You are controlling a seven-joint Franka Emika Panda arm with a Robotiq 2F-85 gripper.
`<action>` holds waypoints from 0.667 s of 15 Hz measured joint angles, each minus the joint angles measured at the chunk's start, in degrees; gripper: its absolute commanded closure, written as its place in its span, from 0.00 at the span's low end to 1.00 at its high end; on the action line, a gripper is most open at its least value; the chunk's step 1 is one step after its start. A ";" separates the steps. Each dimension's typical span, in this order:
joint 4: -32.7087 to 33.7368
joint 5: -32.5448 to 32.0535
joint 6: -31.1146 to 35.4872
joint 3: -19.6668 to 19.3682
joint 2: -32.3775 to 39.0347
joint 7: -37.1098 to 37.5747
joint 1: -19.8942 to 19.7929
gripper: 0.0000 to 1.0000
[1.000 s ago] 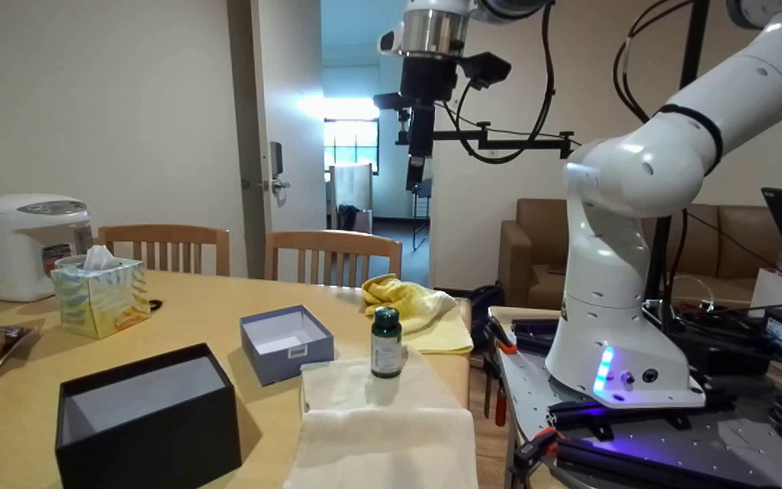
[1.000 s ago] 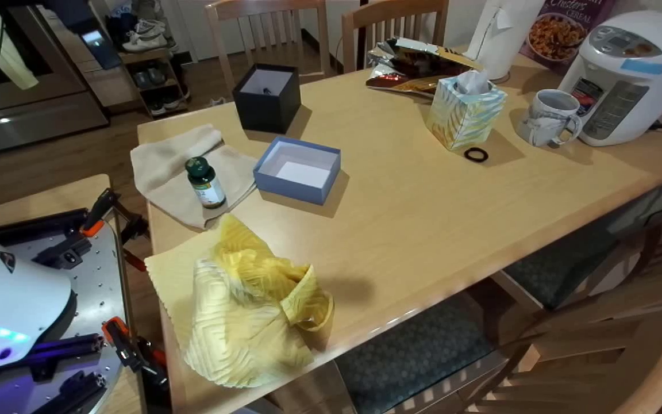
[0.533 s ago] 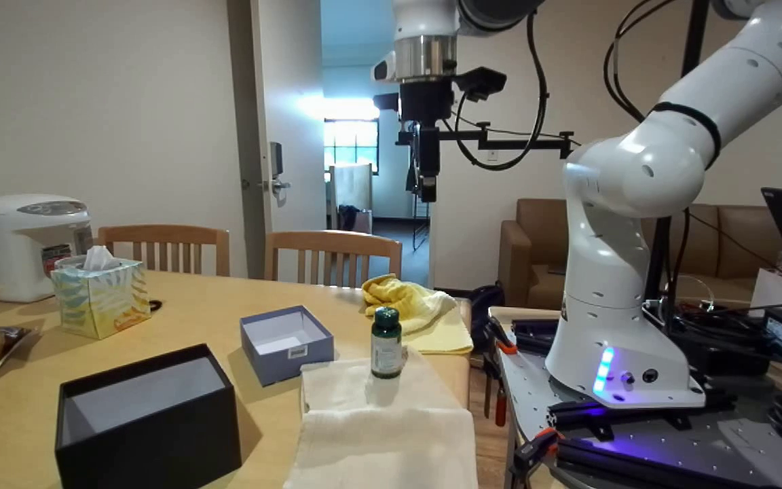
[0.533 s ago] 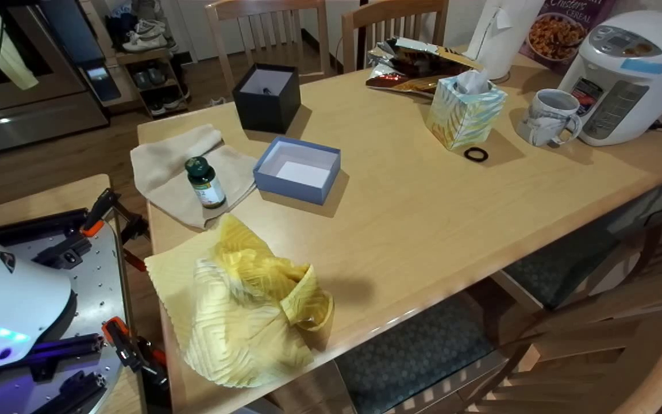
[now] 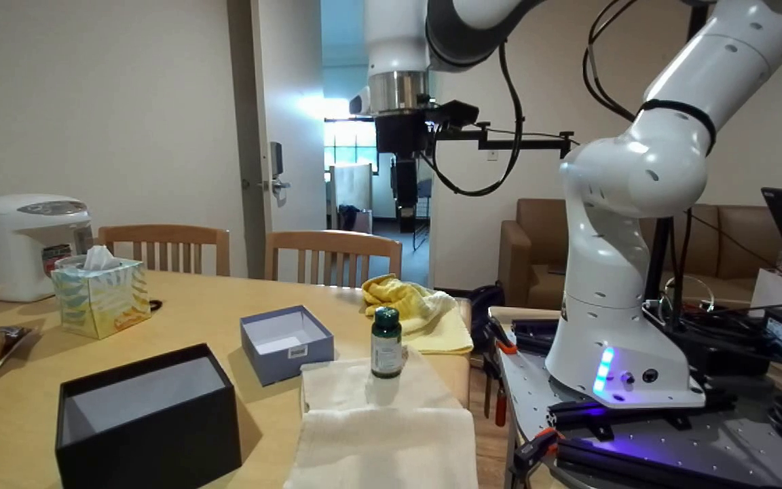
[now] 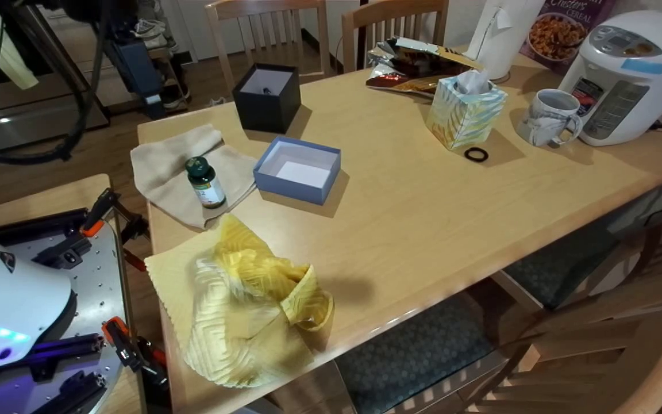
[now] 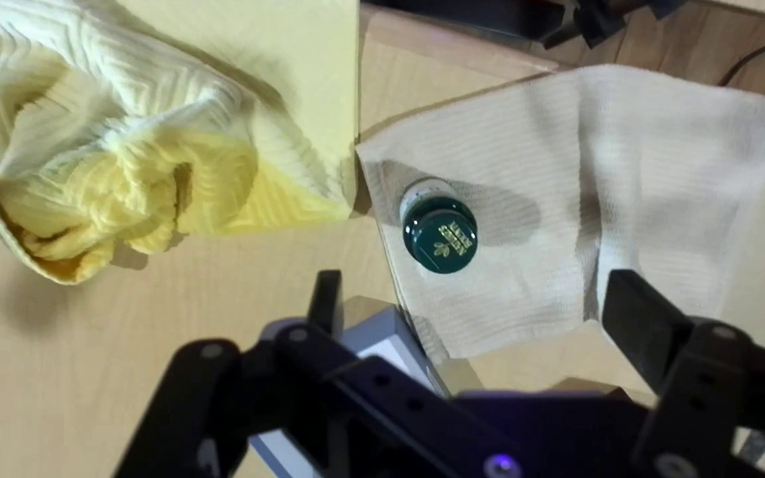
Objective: Put the bottle in the black box
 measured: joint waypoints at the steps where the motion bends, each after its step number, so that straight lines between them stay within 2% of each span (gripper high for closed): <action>1: -0.84 1.41 2.44 -0.06 0.87 0.00 0.38 0.00; 5: -3.94 6.15 10.77 0.99 6.28 1.24 2.46 0.00; 10: -3.89 6.42 19.16 5.96 16.04 7.71 3.62 0.00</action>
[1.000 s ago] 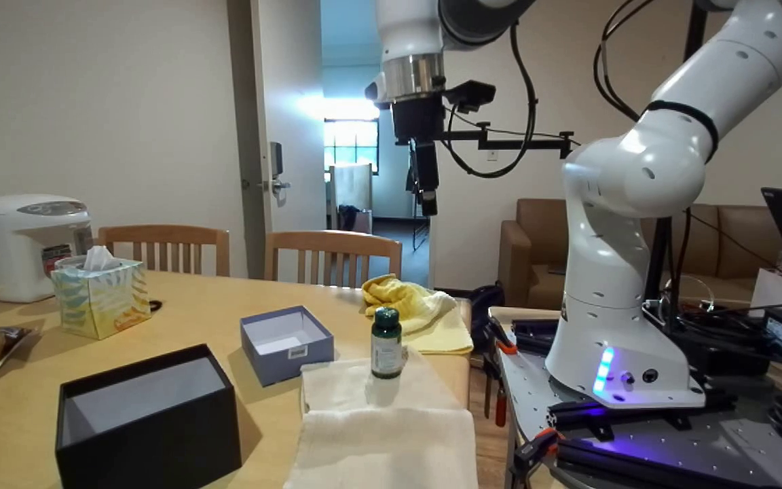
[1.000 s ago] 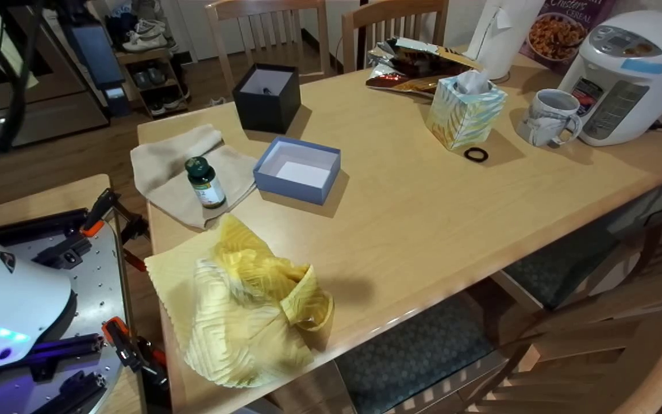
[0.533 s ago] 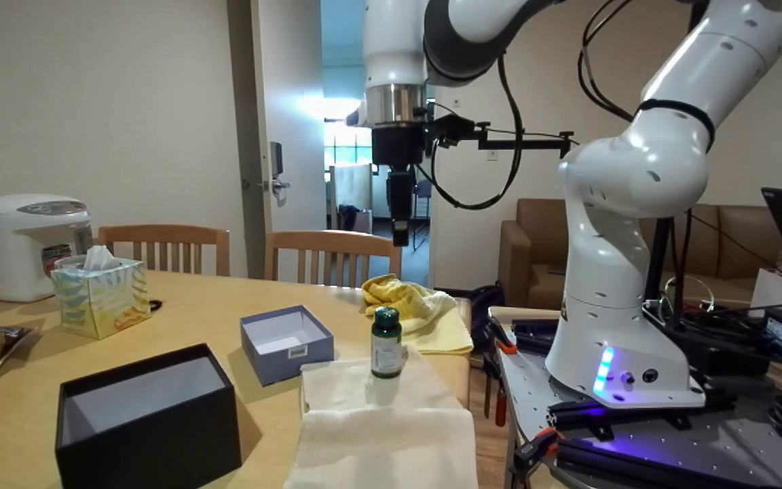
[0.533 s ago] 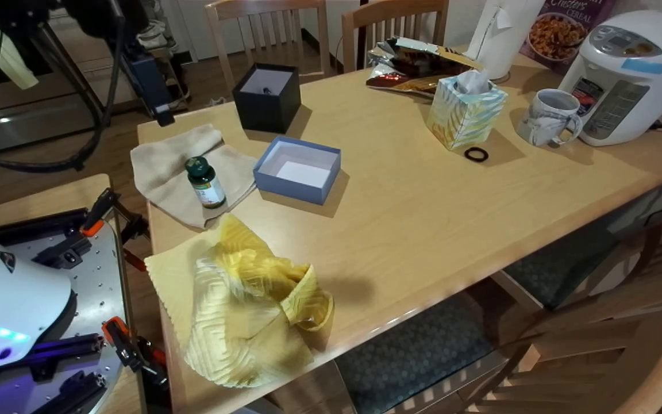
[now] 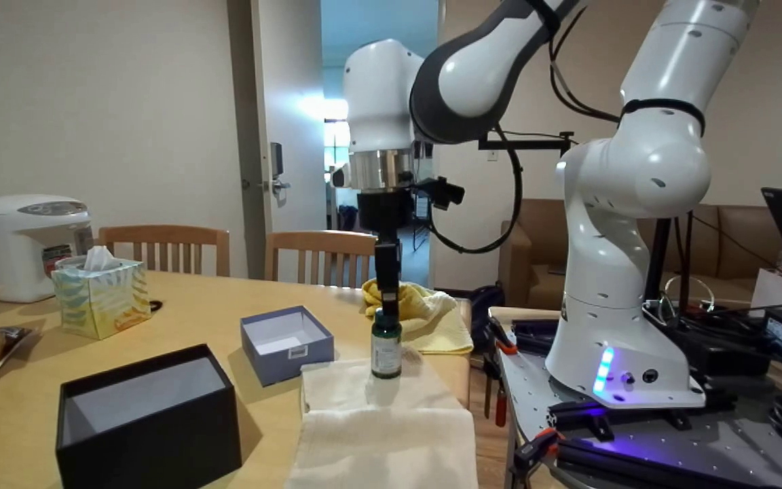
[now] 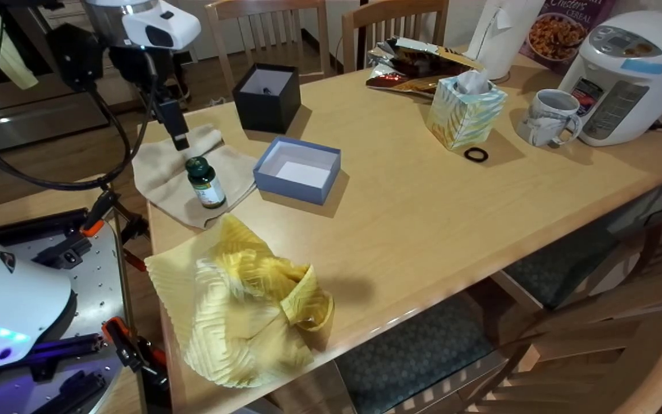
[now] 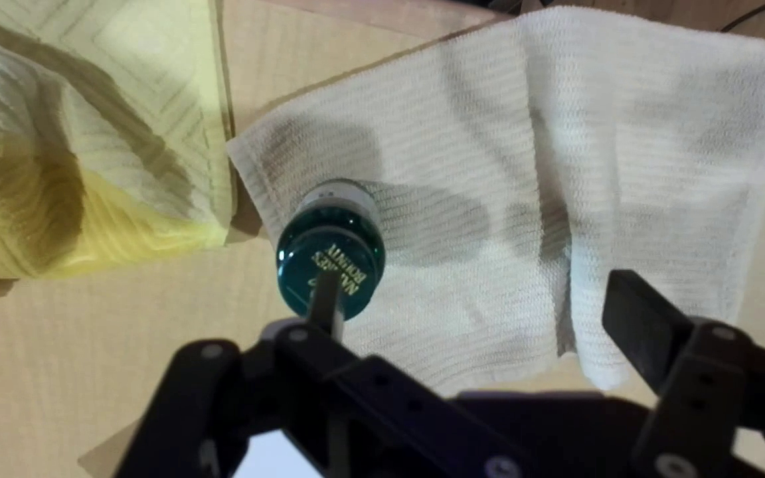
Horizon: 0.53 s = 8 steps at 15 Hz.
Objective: Put the bottle in the black box
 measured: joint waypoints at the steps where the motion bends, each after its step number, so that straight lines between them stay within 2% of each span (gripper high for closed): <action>1: 0.01 -0.60 1.36 1.27 1.52 2.10 -0.06 0.00; 4: 0.21 -9.21 4.42 5.82 4.55 13.50 -1.49 0.00; 8: 0.59 -22.53 3.77 10.51 4.02 29.04 -4.93 0.00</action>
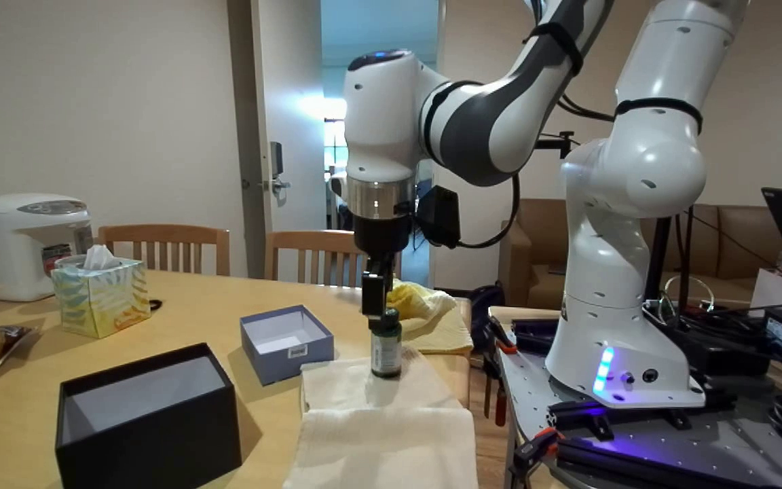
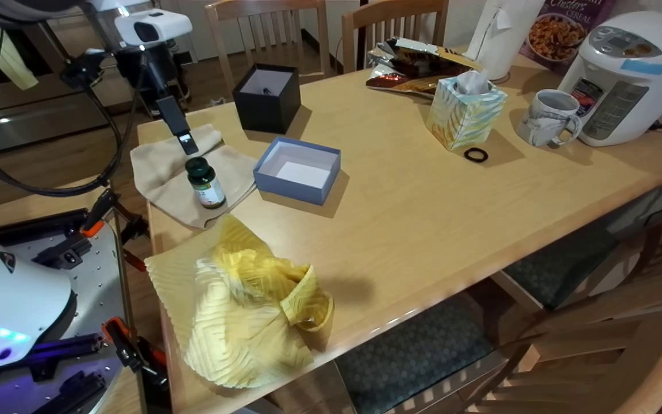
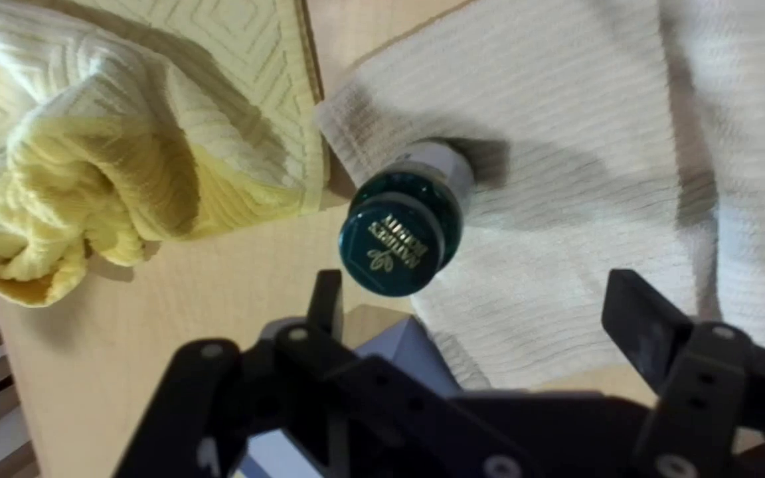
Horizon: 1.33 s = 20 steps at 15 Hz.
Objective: Put the bottle in the black box
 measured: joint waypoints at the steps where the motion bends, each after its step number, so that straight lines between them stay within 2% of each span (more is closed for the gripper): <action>1: 0.06 -1.31 -0.68 0.26 -0.57 1.93 -0.34 0.00; 4: 0.07 -1.46 -2.07 -0.43 -1.59 3.01 -0.56 0.00; 8: -0.02 -0.40 -2.26 -3.52 -0.21 2.63 -0.62 0.00; 12: -0.01 6.37 -1.77 -8.00 2.57 -3.70 -0.43 0.00; 13: 0.00 9.36 -1.72 -9.18 3.24 -7.21 -0.23 0.11; 14: 0.00 12.44 -1.69 -10.27 3.81 -10.93 0.09 0.28; 17: 0.00 20.16 -1.75 -12.84 5.06 -20.42 1.15 0.47; 20: 0.00 23.93 -2.20 -13.85 5.48 -25.30 1.24 0.67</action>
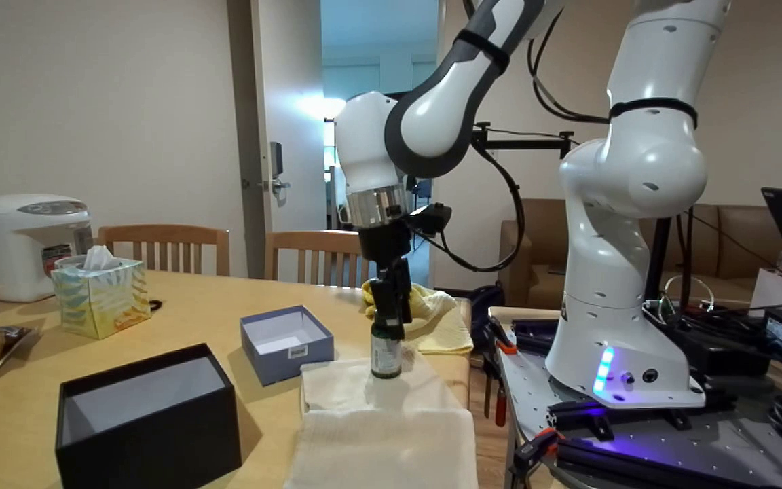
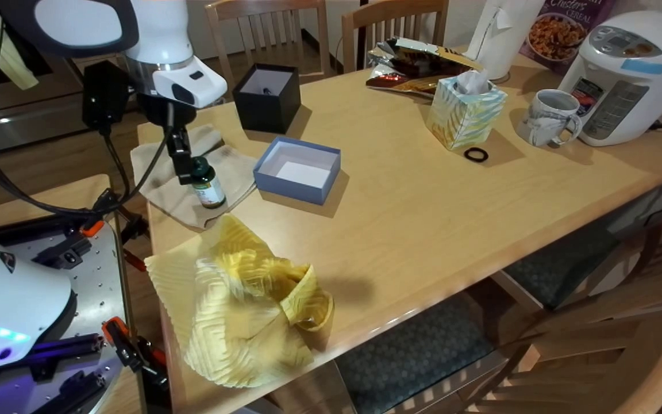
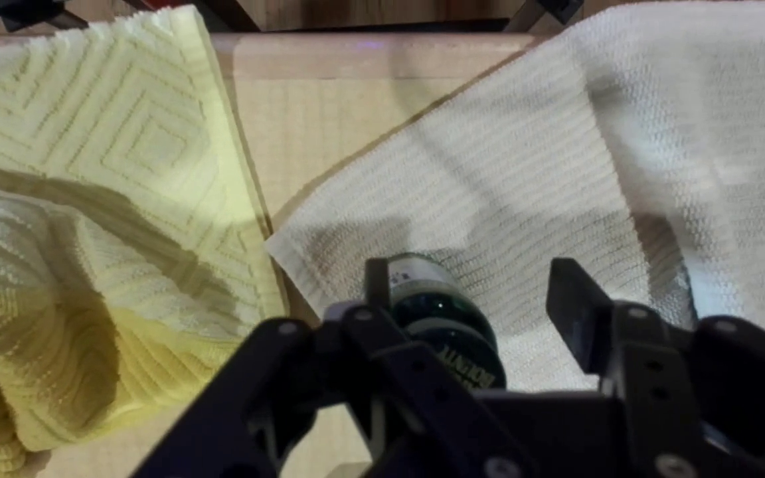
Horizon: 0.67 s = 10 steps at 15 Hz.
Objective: Put the bottle in the black box
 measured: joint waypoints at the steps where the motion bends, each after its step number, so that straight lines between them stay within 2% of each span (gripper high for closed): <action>1: 0.00 0.63 -0.28 -0.17 0.00 -0.84 0.00 0.74; 3: 0.00 1.16 -0.91 -0.32 0.00 -1.80 0.00 0.87; 4: 0.00 1.20 -1.13 -0.33 0.00 -2.06 0.00 0.89; 5: 0.00 1.20 -1.30 -0.33 0.00 -2.11 0.00 0.50; 6: 0.00 1.24 -1.32 -0.33 0.00 -2.11 0.00 0.54; 7: 0.00 1.26 -1.32 -0.36 0.00 -2.11 0.00 0.53; 10: 0.05 1.23 -1.66 -0.36 -0.08 -1.70 -0.03 0.36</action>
